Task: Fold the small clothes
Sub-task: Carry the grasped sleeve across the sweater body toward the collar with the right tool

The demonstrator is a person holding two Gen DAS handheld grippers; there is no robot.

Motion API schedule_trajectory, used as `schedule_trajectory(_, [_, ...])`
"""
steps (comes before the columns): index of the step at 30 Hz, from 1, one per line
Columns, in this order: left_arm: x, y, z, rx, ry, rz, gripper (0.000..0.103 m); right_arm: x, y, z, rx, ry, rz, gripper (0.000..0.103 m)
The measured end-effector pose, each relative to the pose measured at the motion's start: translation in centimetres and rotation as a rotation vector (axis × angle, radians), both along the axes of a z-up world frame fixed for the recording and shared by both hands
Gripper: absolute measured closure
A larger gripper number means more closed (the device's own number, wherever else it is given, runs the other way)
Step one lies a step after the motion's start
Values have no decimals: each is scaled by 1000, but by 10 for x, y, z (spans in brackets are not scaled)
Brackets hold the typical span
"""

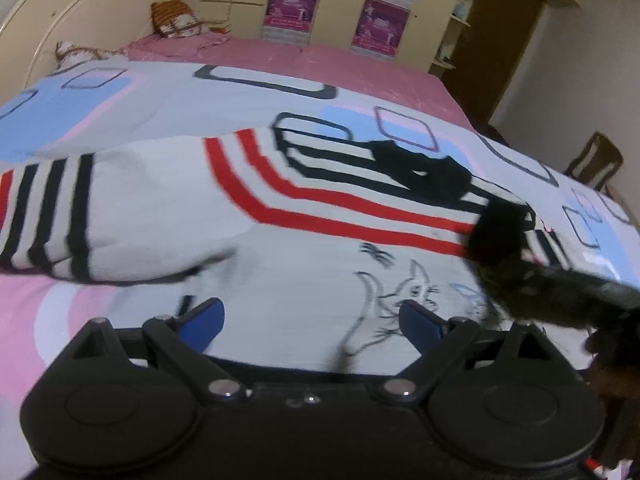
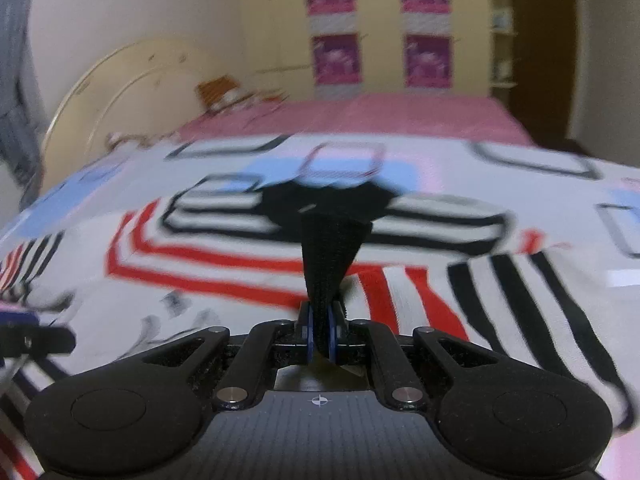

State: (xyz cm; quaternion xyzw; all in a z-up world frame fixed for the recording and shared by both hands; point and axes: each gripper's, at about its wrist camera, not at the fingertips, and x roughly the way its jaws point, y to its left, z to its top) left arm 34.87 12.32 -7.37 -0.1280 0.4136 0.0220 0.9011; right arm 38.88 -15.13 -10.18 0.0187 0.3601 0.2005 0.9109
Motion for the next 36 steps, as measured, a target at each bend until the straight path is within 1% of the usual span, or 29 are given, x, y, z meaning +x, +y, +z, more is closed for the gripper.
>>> schedule_trajectory(3, [0, 12, -1, -24, -5, 2, 9, 4, 25, -21, -37, 61, 43, 96])
schedule_trajectory(6, [6, 10, -2, -45, -10, -25, 9, -2, 27, -24, -79, 36, 34, 95])
schedule_trajectory(8, [14, 2, -5, -77, -11, -62, 9, -7, 20, -18, -58, 32, 22, 87])
schedule_trajectory(9, [20, -4, -6, -102, -12, -85, 9, -9, 15, -16, -43, 27, 10, 79])
schedule_trajectory(10, [25, -11, -9, -125, -13, -108, 10, -14, 8, -13, -42, 23, -5, 75])
schedule_trajectory(12, [40, -29, -15, -174, -9, -152, 12, -24, -11, -6, -53, 21, -27, 74])
schedule_trajectory(15, [61, -50, -24, -252, -4, -181, 13, -42, -44, 1, -61, 28, -81, 73])
schedule_trajectory(17, [73, -61, -32, -254, 37, -182, 15, -54, -71, 3, -74, 33, -135, 64])
schedule_trajectory(18, [78, -66, -34, -249, 50, -188, 16, -59, -83, 3, -77, 32, -166, 52])
schedule_trajectory(19, [81, -71, -36, -243, 52, -190, 17, -63, -97, 2, -77, 29, -208, 51])
schedule_trajectory(20, [85, -74, -38, -241, 55, -189, 18, -64, -108, 0, -73, 33, -241, 51])
schedule_trajectory(21, [90, -76, -40, -246, 56, -185, 25, -63, -118, -2, -68, 42, -277, 51])
schedule_trajectory(22, [94, -77, -42, -251, 57, -180, 35, -61, -128, -4, -57, 50, -318, 51])
schedule_trajectory(23, [98, -79, -43, -251, 58, -177, 41, -57, -139, -6, -37, 61, -360, 51])
schedule_trajectory(24, [103, -81, -43, -243, 59, -178, 51, -53, -148, -9, -10, 74, -395, 51])
schedule_trajectory(25, [106, -83, -43, -235, 58, -182, 61, -47, -154, -13, 17, 89, -417, 51])
schedule_trajectory(26, [109, -84, -44, -228, 58, -194, 68, -42, -159, -15, 40, 98, -432, 52])
schedule_trajectory(27, [110, -84, -44, -225, 64, -208, 80, -38, -160, -16, 63, 94, -435, 57])
schedule_trajectory(28, [110, -84, -44, -219, 64, -221, 84, -34, -161, -16, 72, 91, -427, 68])
schedule_trajectory(29, [110, -86, -44, -208, 54, -235, 90, -30, -158, -18, 71, 99, -413, 77])
schedule_trajectory(30, [109, -87, -42, -197, 41, -249, 94, -26, -157, -21, 64, 112, -403, 79])
schedule_trajectory(32, [106, -85, -35, -180, 1, -259, 95, -24, -153, -24, 22, 98, -399, 81])
schedule_trajectory(34, [102, -76, -24, -180, -57, -248, 95, -26, -154, -24, 15, 93, -392, 82])
schedule_trajectory(36, [98, -60, -12, -159, -113, -223, 95, -28, -155, -25, 12, 91, -384, 83])
